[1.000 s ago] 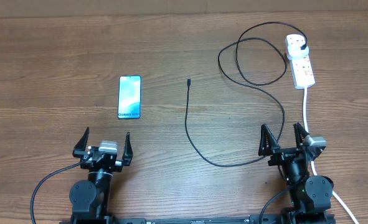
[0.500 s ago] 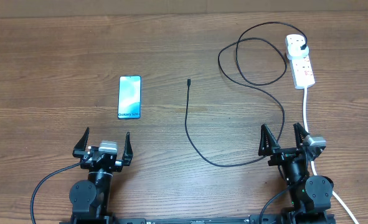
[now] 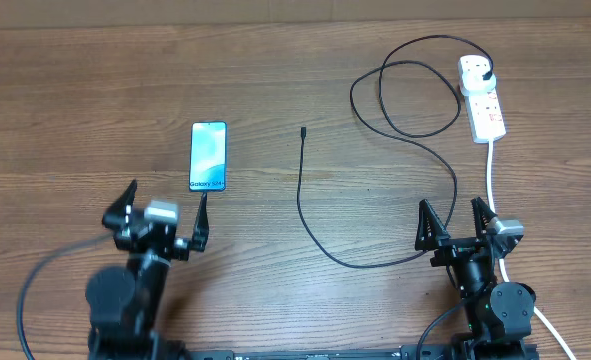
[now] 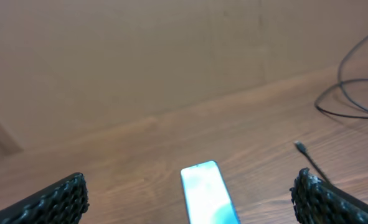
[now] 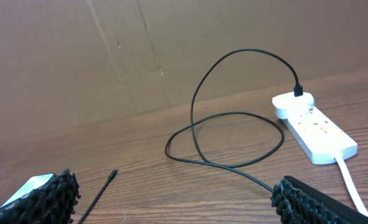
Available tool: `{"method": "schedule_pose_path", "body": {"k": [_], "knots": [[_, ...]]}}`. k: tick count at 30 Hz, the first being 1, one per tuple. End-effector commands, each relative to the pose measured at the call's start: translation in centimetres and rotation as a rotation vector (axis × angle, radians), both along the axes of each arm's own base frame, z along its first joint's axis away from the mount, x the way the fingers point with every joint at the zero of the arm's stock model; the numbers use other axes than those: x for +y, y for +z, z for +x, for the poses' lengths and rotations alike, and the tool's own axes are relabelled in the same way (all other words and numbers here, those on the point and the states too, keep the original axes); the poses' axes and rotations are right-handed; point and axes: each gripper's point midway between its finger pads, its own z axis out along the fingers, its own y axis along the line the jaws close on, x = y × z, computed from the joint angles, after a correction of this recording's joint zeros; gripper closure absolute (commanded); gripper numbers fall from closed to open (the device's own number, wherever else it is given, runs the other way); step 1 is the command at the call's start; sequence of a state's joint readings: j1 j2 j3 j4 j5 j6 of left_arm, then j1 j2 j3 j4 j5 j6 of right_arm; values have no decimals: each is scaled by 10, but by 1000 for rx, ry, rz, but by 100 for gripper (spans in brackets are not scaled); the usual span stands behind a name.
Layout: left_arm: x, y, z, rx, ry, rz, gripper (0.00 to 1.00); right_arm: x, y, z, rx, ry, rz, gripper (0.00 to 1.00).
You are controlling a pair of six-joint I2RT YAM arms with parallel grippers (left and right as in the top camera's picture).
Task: Plug charger to phone and switch on socket
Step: 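Move the left gripper forward over the Galaxy phone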
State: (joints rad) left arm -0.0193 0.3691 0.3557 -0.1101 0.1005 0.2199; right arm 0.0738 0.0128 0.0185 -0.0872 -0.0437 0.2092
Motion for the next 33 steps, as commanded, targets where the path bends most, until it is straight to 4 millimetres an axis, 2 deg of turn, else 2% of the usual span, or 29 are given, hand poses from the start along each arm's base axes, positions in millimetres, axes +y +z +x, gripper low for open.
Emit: {"method": "schedule_pose_path", "body": {"k": [1,6,11,15,19,23,25,31,33], "knots": [[-16,26,21,77,-88,-44,0,-1,-2,0,-3,-8,4,0],[-20,42,58,285,-90,-92,0,-1,-2,0,-3,-8,4,0],[-28,47,95,565,-110,-120,0,-1,-2,0,-3,-8,4,0],[-32,45,116,815,-110,-150,0,-1,-2,0,-3,-8,4,0],[-37,43,130,966,-102,-180,0,-1,-2,0,-3,-8,4,0],[-38,26,154,1011,-101,-190,0,-1,-2,0,-3,-8,4,0],[-39,11,156,1055,-97,-199,0,-1,-2,0,-3,-8,4,0],[-41,-15,173,1091,-97,-205,0,-1,-2,0,-3,-8,4,0],[-34,-28,178,1116,-44,-198,0,-1,-2,0,-3,-8,4,0]]}}
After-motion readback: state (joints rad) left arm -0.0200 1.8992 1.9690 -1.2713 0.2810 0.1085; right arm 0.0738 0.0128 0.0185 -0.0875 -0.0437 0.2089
